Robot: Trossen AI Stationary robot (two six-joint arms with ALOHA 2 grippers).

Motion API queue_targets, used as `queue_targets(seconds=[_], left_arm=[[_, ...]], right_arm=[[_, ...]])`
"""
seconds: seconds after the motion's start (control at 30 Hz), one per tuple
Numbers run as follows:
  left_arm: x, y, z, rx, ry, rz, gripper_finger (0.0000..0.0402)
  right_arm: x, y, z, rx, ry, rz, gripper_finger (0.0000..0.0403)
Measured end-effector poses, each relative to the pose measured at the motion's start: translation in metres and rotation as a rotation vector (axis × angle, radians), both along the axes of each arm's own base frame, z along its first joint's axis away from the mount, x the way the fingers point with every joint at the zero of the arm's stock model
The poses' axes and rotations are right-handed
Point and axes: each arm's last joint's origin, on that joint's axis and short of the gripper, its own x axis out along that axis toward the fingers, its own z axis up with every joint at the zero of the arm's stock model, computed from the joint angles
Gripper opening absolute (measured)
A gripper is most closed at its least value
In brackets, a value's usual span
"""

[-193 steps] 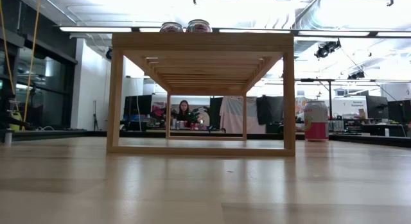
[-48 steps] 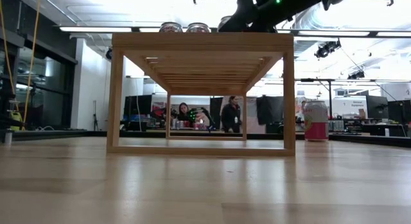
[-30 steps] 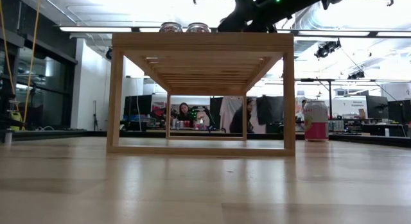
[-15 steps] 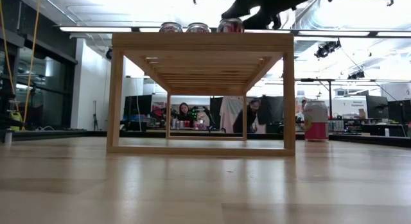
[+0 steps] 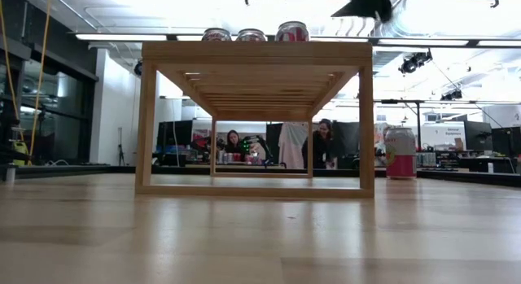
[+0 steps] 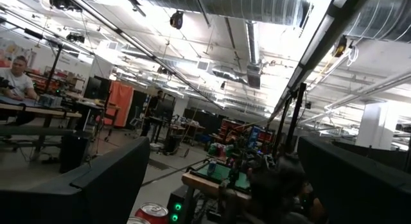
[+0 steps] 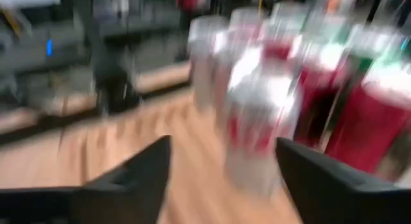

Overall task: Place canned beverage on shelf
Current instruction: Put the top silver soda can on the shelf aligned with the other silver soda cans

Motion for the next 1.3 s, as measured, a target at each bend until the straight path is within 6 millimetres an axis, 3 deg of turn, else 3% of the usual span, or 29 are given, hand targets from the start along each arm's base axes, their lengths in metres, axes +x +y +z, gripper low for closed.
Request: queue_targets(seconds=[0.1,0.2,0.27,0.37,0.53,1.3], left_arm=[[0.0,0.0,0.0,0.0,0.0,0.001,0.0388],[0.0,0.0,0.0,-0.006,0.0,0.015,0.0388],[0.0,0.001,0.0,-0.007,0.0,0.017,0.0388],[0.0,0.001,0.0,-0.007,0.0,0.018,0.0388],[0.0,0.001,0.0,-0.008,0.0,0.019,0.0388],[0.0,0.001,0.0,-0.008,0.0,0.019,0.0388]], right_arm=[[0.001,0.012,-0.02,0.091,0.132,0.011,0.0174],[0.012,0.019,-0.037,0.12,0.204,0.009,0.0049],[0.023,0.02,-0.046,0.105,0.221,0.006,0.0018],[0.039,0.012,-0.057,0.101,0.224,-0.029,0.0028],[0.055,-0.002,-0.065,0.049,0.213,-0.065,0.0005],[0.06,-0.037,-0.06,-0.004,0.2,-0.032,0.0]])
